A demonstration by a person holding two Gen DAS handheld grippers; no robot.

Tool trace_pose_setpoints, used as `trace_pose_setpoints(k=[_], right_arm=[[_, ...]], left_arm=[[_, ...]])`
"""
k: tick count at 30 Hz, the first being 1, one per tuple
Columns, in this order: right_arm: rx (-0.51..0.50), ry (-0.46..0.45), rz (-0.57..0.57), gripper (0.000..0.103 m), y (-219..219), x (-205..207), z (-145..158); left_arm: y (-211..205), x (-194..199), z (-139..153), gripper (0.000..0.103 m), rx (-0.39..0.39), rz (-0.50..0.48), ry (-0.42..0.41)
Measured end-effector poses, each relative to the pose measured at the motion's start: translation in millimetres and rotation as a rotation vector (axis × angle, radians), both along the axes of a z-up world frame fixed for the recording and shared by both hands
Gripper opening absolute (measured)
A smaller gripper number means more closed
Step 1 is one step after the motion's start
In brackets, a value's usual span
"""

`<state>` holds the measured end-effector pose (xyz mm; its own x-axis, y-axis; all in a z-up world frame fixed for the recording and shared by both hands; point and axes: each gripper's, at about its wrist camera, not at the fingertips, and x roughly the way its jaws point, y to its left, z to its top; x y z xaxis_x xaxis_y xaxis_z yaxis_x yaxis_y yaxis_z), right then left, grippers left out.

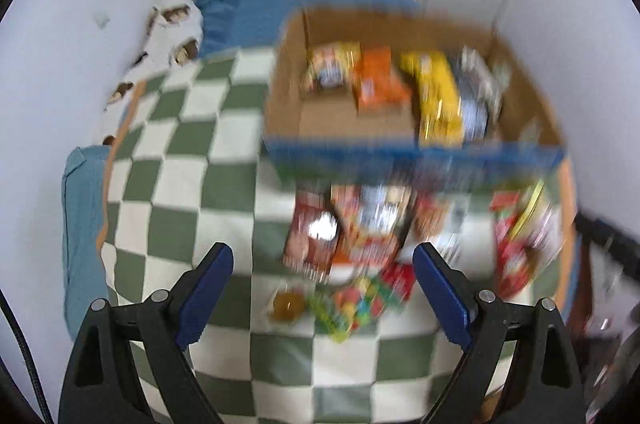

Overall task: Organize snacks
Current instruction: 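Grasp the candy bag with the left tool while the right tool grasps the red sauce packet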

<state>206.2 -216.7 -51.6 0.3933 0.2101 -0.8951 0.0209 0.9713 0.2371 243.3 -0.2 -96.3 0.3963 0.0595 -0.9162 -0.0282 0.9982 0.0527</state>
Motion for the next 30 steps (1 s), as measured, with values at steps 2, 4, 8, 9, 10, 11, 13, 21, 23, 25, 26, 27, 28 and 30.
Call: trace_pose_setpoints(k=[2,4,8,9,10,11,13,21,23,25,26,27,28,30], right_arm=[[-0.002,0.042,-0.018,0.072,-10,-1,-20],[-0.026,0.084,-0.018,0.072,-15,1,-38],[-0.071,0.154,-0.007,0.072,-19,8,-74],[-0.085,0.166,-0.001,0.072,-19,11,-82],[-0.102,0.179,0.008,0.072,-17,14,-91],[-0.122,0.187,0.013,0.072,-16,18,-99],[-0.173,0.197,0.027,0.072,-11,25,-112],[-0.247,0.238,0.038,0.057,-6,31,-150],[-0.236,0.244,0.05,0.056,-5,19,-149],[-0.231,0.258,0.08,0.056,-1,3,-150],[-0.23,0.268,0.096,0.056,1,-6,-152],[-0.227,0.28,0.115,0.056,4,-16,-154],[-0.219,0.295,0.131,0.056,7,-27,-157],[-0.209,0.328,0.159,0.056,12,-47,-163]], left_arm=[[-9,0,-30,0.092,0.044,-0.059,0.067],[-22,1,-60,0.092,0.093,-0.132,0.127],[-47,3,-112,0.092,0.187,-0.292,0.232],[-53,4,-124,0.092,0.213,-0.324,0.256],[-57,4,-133,0.092,0.235,-0.346,0.268],[-61,5,-141,0.092,0.254,-0.369,0.276],[-67,7,-149,0.078,0.242,-0.402,0.273],[-53,21,-146,0.048,0.048,-0.207,0.312],[-35,21,-148,0.048,-0.048,-0.092,0.343],[-18,14,-151,0.048,-0.139,0.002,0.373],[-13,9,-153,0.048,-0.172,0.03,0.386],[-10,4,-155,0.048,-0.185,0.104,0.429],[-9,-1,-156,0.048,-0.203,0.112,0.438],[-12,-7,-161,0.049,-0.208,0.1,0.456]])
